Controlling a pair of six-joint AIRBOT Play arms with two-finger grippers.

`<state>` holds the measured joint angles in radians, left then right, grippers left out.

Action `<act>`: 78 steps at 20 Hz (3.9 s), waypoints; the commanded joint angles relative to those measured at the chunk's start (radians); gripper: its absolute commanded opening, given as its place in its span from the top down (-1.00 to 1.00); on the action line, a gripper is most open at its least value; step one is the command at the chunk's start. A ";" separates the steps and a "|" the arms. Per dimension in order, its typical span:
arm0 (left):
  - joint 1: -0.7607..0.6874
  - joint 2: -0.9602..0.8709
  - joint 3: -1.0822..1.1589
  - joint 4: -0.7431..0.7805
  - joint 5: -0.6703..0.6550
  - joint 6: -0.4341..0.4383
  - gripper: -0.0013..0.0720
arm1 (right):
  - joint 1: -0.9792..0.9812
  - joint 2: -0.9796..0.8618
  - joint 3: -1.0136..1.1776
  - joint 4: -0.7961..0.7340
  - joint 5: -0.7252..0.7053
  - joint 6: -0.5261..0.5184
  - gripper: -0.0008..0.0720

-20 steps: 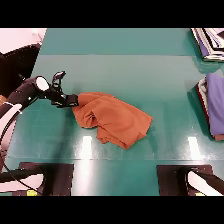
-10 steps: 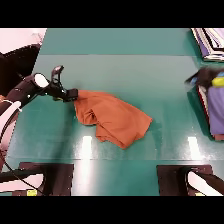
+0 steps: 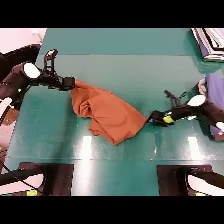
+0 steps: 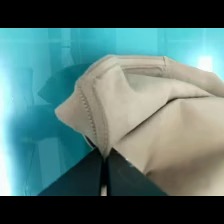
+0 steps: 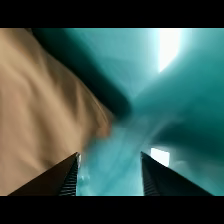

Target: Fold the shirts.

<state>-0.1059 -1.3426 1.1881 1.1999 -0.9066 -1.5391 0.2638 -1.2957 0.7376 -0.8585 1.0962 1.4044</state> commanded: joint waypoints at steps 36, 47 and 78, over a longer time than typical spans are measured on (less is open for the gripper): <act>0.001 0.306 0.261 0.039 -0.406 0.030 0.89 | -0.215 -0.006 1.070 -0.183 0.352 0.010 0.94; 0.005 -0.056 0.096 0.083 0.092 0.099 -0.27 | -0.099 -0.509 1.279 -0.237 0.229 0.012 -0.20; 0.137 0.215 -0.436 -0.279 -0.027 0.178 0.90 | -0.471 0.187 0.296 -0.094 0.350 -0.093 -0.26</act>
<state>0.0364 -1.1423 0.6880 0.9318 -0.8917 -1.3594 -0.1272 -1.1572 1.1351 -0.8371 1.4311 1.2999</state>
